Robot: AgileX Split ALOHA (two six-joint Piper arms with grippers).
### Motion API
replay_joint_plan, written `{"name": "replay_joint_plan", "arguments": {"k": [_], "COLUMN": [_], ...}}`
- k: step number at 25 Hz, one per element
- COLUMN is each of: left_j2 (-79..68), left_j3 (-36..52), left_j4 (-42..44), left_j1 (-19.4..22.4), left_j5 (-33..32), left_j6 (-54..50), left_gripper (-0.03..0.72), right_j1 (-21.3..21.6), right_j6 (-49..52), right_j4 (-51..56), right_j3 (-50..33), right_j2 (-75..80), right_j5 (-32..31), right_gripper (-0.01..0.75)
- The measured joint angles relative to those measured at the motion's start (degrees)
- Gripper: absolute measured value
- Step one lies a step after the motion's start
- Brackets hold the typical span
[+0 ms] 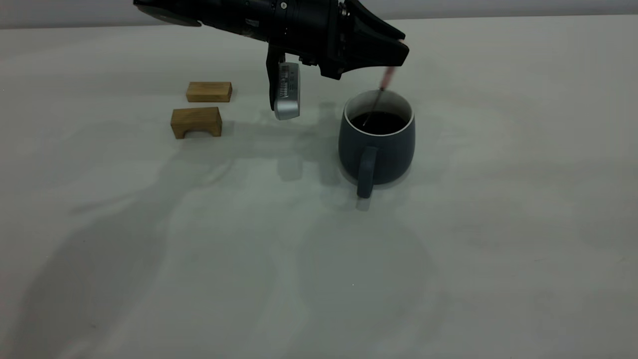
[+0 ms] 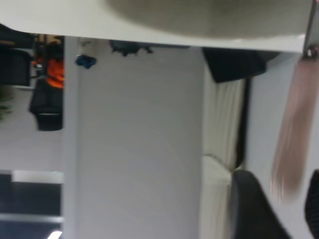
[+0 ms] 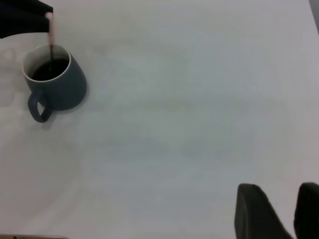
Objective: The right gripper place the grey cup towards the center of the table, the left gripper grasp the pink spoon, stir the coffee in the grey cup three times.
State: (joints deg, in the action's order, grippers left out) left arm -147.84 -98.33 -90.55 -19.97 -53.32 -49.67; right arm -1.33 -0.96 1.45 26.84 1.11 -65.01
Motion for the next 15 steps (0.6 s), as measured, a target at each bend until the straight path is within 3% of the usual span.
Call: {"name": "replay_joint_plan", "arguments": {"k": [3, 8, 15], "left_j2": [0.11, 3.70, 11.40], "left_j3": [-1.34, -5.55, -12.35], "left_j4": [4.14, 17.56, 50.08], "left_j1": [0.00, 0.85, 1.02], "left_j5": [-2.25, -4.96, -10.78], "left_j6": [1.07, 1.06, 4.55], "left_gripper": [0.453, 0.479, 0.479], "right_j1": [0.00, 0.00, 0.00], "right_j6": [0.00, 0.00, 0.00], "right_j4": [0.00, 0.00, 0.00], "right_j3": [0.00, 0.00, 0.00], "right_j2": [0.00, 0.00, 0.00], "right_j5": [0.00, 0.00, 0.00], "right_gripper": [0.238, 0.238, 0.238]}}
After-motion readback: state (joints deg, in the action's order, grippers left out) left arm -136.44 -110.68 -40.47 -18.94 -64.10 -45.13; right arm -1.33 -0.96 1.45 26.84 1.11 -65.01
